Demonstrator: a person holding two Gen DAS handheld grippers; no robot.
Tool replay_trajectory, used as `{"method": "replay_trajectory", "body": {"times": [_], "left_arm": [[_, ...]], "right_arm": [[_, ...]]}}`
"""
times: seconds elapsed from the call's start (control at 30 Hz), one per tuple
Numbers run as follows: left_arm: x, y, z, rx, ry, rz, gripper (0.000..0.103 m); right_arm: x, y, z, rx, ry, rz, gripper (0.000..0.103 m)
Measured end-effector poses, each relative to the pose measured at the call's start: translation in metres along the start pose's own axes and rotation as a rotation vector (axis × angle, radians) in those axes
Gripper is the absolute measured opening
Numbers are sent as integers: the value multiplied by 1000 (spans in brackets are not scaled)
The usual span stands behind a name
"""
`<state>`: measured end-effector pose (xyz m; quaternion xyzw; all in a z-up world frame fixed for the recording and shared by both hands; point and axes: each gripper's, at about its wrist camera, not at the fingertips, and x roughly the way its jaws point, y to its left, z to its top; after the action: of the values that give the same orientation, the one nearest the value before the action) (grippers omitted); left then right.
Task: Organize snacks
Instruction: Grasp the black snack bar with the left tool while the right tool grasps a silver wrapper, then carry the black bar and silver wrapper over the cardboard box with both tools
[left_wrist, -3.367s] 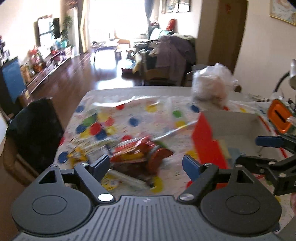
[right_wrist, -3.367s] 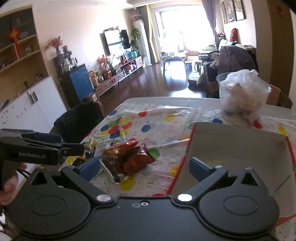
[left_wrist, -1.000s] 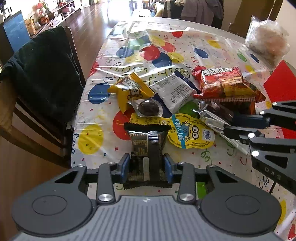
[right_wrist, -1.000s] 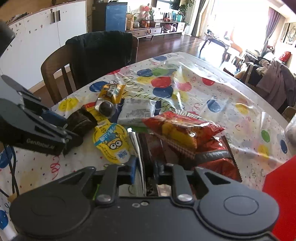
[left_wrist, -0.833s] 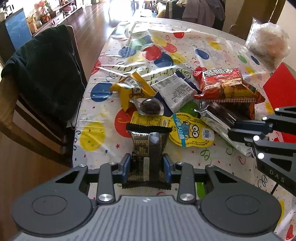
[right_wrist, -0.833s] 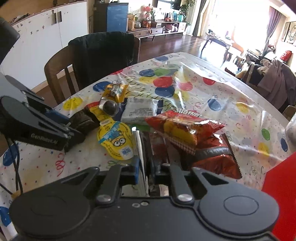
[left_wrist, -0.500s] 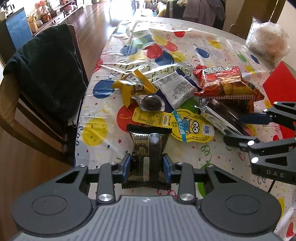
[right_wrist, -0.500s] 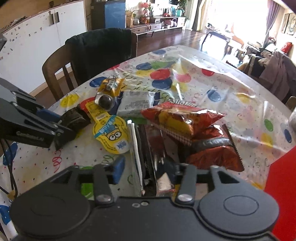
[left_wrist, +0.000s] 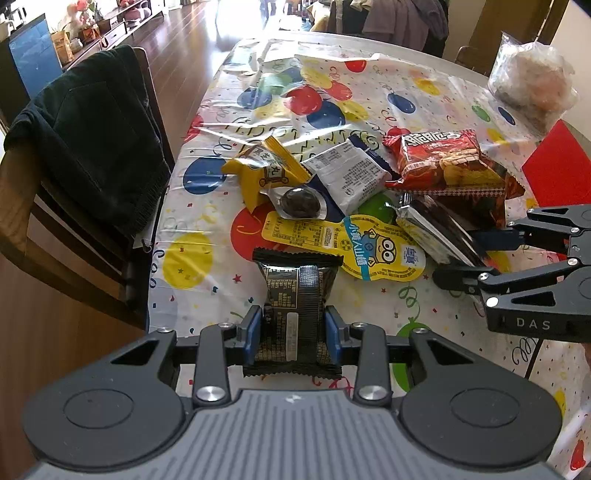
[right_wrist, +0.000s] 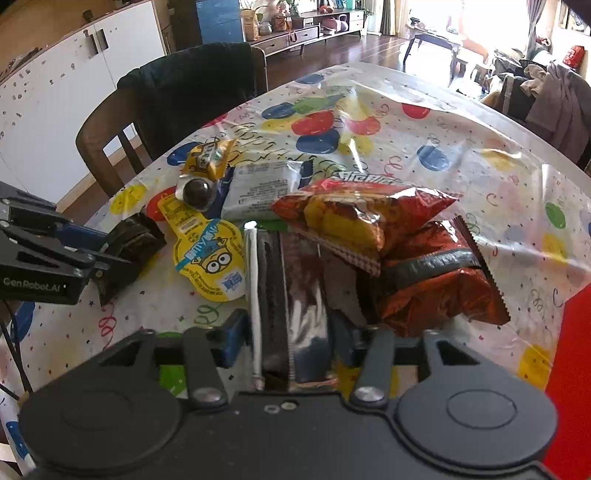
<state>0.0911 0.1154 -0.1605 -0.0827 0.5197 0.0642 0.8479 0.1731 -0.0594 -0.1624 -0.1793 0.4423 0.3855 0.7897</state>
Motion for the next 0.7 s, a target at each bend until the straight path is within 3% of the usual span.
{"method": "replay_trajectory", "body": {"times": [0.3,0.5,0.7], "left_arm": [[-3,-1,1,-19,8,-15,34],[-9,-5,-1,-21,10,-15,33],[-20,-15,-5,-14,7,-16,32]], "right_arm": [[-18,6,-5,50,-23,-12,41],[-50,9,-19,71,-58,-7,41],[-85,7,-31,57,-86,-56,41]]}}
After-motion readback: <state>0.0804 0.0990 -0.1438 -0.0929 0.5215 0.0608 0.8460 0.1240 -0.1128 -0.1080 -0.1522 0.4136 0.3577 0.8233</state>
